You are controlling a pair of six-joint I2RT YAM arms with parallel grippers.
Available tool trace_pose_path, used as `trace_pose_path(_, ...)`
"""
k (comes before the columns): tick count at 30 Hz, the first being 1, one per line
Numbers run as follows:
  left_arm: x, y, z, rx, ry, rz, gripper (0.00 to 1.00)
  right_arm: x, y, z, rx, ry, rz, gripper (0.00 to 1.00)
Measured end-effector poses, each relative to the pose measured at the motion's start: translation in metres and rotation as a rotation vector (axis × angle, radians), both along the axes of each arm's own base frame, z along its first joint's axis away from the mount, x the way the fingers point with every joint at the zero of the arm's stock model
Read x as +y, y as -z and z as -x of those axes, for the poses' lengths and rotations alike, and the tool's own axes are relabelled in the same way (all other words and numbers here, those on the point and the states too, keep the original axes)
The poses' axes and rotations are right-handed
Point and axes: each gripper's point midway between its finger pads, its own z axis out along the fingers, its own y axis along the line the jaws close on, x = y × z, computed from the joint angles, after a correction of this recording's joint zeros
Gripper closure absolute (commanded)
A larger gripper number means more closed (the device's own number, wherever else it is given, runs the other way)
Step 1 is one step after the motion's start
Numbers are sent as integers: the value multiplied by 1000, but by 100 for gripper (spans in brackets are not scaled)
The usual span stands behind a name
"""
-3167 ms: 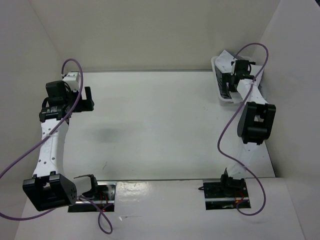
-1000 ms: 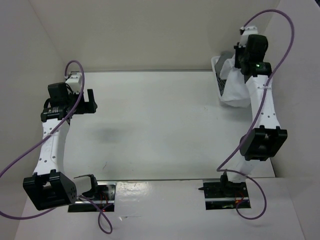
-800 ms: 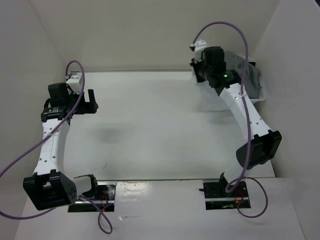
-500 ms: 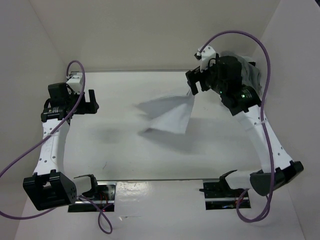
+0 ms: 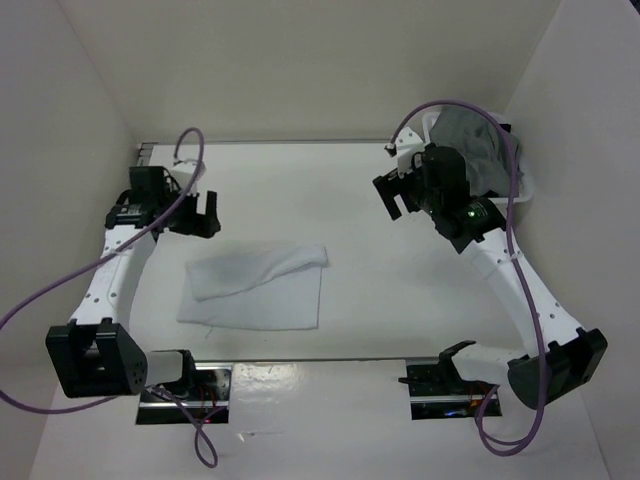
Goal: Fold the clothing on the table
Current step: Move the skirt to the center of the board, then flatten the skirt out
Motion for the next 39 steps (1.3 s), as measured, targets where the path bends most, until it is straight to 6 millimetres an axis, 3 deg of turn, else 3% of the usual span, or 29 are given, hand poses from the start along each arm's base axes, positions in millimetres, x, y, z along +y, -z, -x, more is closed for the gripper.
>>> trace_pose_path(5,-40,35,3,98,111,-182,20,2,4,0,11,-2,-5,1)
trace_pose_path(7,-45,49,12,120,145,-284,35,3,10,0,22,-9,-5,1)
trace_pose_path(9,-44,62,21,139,167,-386,40,4,18,1,42,-14,-1,1)
trace_pose_path(15,-43,91,49,171,260,-603,39,10,40,-1,100,-38,4,1)
trace_pose_path(23,-105,100,62,78,472,-689,35,13,46,-2,112,-45,-1,1)
trace_pose_path(28,-130,121,77,68,576,-727,35,10,52,2,121,-38,7,1)
trace_pose_path(34,-138,148,77,107,602,-787,42,5,53,5,115,-19,12,1)
trace_pose_path(39,-146,150,67,65,570,-786,52,2,60,8,125,-10,17,1)
